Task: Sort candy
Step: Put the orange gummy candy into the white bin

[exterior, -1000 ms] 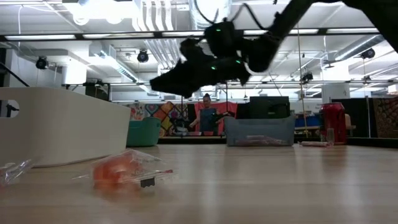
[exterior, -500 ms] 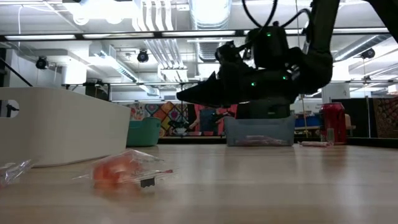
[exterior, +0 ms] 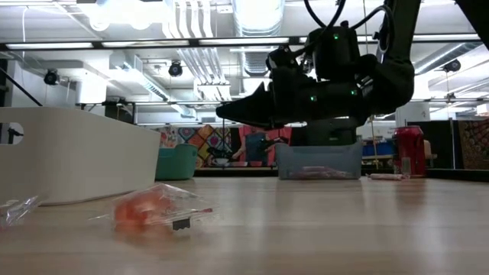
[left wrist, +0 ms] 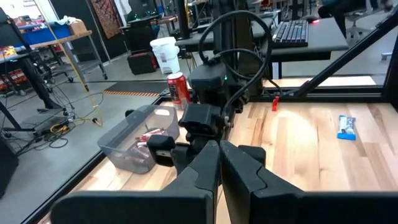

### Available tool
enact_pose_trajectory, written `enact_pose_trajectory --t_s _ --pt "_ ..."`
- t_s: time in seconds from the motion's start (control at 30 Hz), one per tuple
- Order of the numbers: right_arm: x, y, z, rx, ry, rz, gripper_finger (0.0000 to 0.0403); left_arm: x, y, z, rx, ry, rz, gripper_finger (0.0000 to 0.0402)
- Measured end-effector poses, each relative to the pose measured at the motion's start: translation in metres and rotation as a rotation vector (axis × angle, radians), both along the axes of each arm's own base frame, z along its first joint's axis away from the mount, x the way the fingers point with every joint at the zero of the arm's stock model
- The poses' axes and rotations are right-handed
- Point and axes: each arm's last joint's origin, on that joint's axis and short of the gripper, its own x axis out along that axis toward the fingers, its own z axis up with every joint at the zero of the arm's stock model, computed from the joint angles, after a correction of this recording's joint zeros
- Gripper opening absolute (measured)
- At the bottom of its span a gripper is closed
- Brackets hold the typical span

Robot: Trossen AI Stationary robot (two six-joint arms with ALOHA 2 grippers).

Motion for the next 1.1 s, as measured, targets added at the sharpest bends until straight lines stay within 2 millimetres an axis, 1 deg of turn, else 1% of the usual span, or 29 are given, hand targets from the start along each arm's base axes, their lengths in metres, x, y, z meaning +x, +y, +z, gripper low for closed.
enact_pose_trajectory --t_s 0.1,0.23,0.3,0.4,0.5,0.63,0.7,0.87,1.0,1.1 --pt "0.000 0.000 0.000 0.015 0.000 -0.005 0.0077 0.000 0.000 0.001 -0.002 -0.002 0.000 0.0000" --pt "0.000 0.000 0.000 -0.026 -0.002 0.000 0.0078 0.000 0.000 0.001 -0.002 -0.002 0.000 0.0000" --pt "0.000 0.000 0.000 -0.008 -0.002 0.001 0.0084 0.000 0.000 0.001 -0.002 -0.002 0.000 0.0000" --pt "0.000 0.000 0.000 0.005 0.001 0.001 0.0105 0.000 0.000 0.001 -0.002 -0.002 0.000 0.0000" --pt "-0.002 0.004 -0.005 0.013 0.037 0.024 0.0124 0.000 0.000 0.001 -0.001 -0.001 0.000 0.0000" --pt "-0.013 0.019 -0.014 0.020 0.072 0.055 0.0125 0.000 0.000 0.000 -0.002 0.000 0.000 0.0000" --pt "-0.022 0.024 -0.020 0.024 0.086 0.059 0.0120 0.001 -0.001 -0.001 0.003 0.006 0.000 0.0000" --pt "-0.041 0.039 -0.026 0.022 0.073 0.045 0.0105 0.005 -0.004 -0.008 0.019 0.027 -0.001 0.0000" --pt "-0.051 0.048 -0.032 0.094 0.109 0.012 0.0095 0.008 -0.007 -0.013 -0.008 0.026 -0.003 0.0000" --pt "-0.057 0.058 -0.034 0.181 0.151 0.039 0.0089 0.011 -0.011 -0.018 -0.059 0.055 -0.102 0.0000"
